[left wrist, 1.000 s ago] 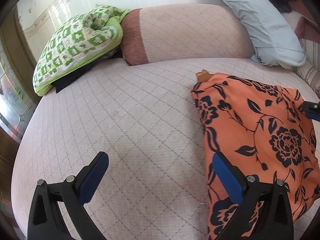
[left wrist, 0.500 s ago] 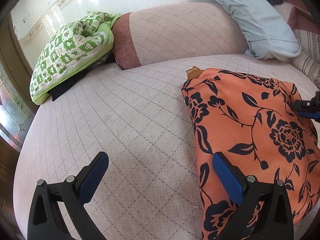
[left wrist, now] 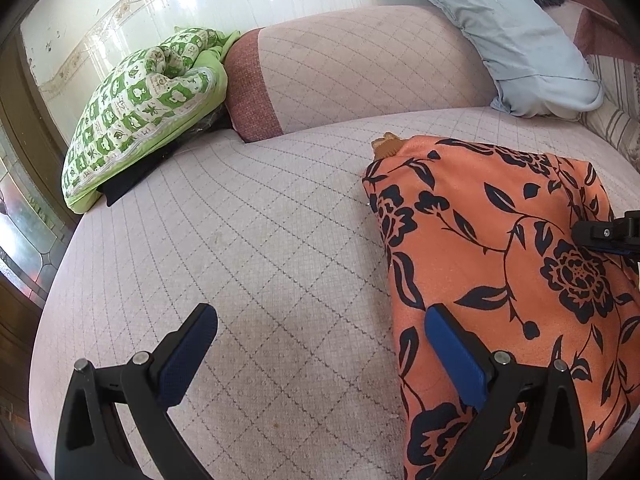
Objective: Fold small clothes
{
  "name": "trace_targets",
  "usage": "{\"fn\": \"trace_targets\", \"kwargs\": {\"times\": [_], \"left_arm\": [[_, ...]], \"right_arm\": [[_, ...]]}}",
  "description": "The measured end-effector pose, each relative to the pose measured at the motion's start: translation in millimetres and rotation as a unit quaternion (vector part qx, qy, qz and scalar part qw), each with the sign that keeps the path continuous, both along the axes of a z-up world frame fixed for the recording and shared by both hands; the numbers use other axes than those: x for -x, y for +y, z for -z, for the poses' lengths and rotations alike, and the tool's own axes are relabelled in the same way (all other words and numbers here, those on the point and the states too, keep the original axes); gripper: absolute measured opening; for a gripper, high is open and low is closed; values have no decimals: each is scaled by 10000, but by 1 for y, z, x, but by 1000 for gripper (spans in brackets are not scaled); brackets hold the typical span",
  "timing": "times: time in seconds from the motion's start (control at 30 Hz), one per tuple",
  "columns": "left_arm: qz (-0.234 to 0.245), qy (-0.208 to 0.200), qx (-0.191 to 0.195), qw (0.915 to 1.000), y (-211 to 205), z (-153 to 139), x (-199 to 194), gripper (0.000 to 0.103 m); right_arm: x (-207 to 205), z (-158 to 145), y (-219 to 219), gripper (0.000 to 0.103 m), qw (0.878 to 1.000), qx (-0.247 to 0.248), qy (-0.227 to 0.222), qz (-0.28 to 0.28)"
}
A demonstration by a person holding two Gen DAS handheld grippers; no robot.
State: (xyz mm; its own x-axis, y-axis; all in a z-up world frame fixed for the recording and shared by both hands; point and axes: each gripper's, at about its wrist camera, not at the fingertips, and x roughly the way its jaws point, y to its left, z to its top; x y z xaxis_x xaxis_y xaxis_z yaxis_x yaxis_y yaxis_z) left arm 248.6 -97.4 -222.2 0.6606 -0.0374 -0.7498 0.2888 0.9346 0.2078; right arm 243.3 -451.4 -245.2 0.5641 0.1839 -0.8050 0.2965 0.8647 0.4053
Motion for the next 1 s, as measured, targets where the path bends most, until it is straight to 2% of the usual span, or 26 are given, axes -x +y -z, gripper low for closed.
{"fn": "trace_targets", "kwargs": {"times": [0.3, 0.43, 0.57, 0.7, 0.83, 1.0], "left_arm": [[9, -208, 250, 9995, 3, -15, 5, 103], [177, -293, 318, 9989, -2, -19, 12, 103], [304, -237, 198, 9991, -10, -12, 16, 103], [405, -103, -205, 9989, -22, 7, 16, 103], [434, -164, -247, 9986, -24, 6, 19, 103], [425, -132, -203, 9988, -22, 6, 18, 103]], "right_arm": [[11, -20, 0, 25, 9992, -130, -377, -89], [11, -22, 8, 25, 9989, -208, -333, -245], [8, -16, 14, 25, 9994, -141, -170, -278], [1, 5, 15, 26, 9995, -102, 151, -265], [-2, 5, 21, 26, 9992, 104, 119, -372], [-1, 7, 19, 26, 9994, -19, 97, -346]]}}
